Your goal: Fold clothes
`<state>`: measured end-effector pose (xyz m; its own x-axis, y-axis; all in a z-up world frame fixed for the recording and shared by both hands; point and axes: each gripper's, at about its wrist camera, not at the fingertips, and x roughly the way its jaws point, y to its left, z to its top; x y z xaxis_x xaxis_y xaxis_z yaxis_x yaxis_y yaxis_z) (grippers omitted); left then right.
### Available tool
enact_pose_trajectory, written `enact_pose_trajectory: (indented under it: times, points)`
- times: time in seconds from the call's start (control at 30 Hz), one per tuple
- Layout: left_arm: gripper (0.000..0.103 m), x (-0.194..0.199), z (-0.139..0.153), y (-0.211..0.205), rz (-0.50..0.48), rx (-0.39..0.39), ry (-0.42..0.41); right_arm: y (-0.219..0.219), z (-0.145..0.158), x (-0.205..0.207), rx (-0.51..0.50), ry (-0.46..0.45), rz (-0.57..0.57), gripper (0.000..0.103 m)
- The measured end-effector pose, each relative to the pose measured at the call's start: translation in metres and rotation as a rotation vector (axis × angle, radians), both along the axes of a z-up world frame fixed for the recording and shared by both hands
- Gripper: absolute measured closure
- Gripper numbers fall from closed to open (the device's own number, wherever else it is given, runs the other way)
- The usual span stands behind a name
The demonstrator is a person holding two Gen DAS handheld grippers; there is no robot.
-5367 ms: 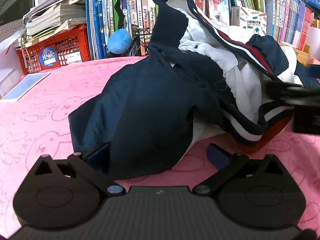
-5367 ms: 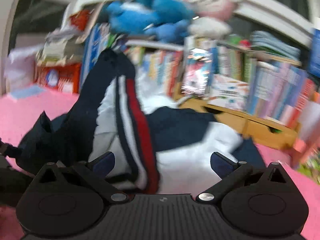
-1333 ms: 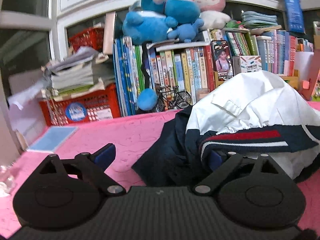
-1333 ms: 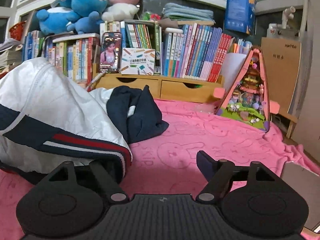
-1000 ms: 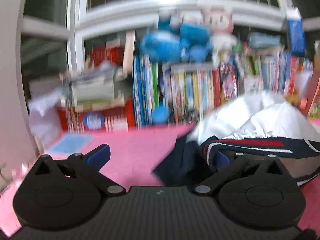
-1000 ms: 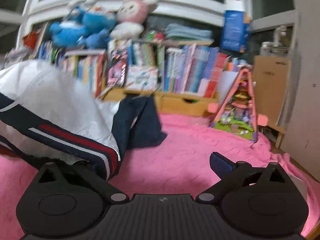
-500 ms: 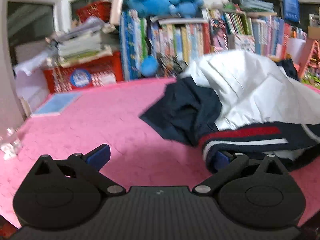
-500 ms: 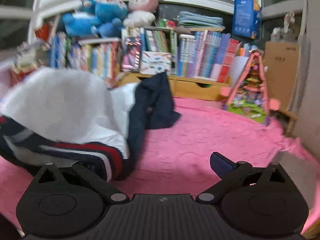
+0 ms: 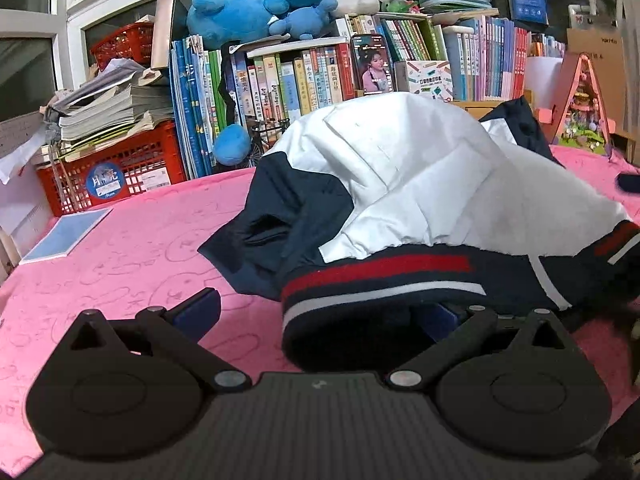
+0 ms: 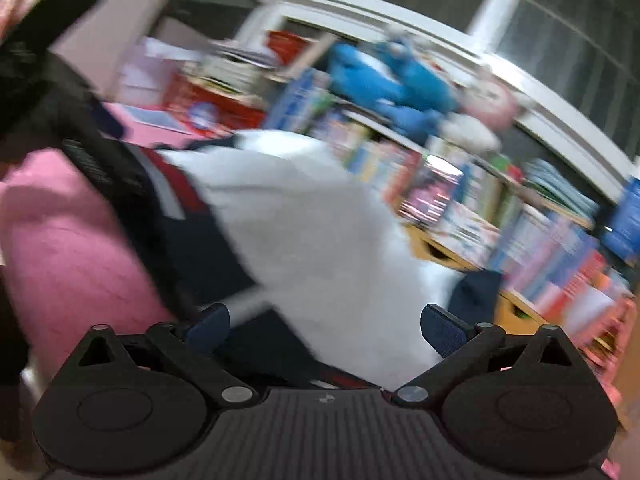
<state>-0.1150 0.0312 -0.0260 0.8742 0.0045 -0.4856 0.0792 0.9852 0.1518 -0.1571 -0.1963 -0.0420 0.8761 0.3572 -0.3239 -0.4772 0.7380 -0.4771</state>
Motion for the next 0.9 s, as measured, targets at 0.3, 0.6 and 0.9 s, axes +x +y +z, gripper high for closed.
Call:
enact_pose_trajectory:
  times: [0.3, 0.6, 0.9]
  points:
    - [0.000, -0.002, -0.003, 0.032, 0.165, 0.080, -0.031, 0.008, -0.006, 0.017, -0.067, -0.048, -0.106, 0.005]
    - [0.000, -0.009, -0.012, 0.060, 0.244, -0.014, 0.034, -0.088, 0.002, 0.053, 0.035, 0.024, -0.517, 0.010]
    - [0.000, -0.008, -0.018, 0.055, 0.275, -0.019, 0.081, -0.112, 0.009, 0.024, 0.242, 0.124, -0.292, 0.010]
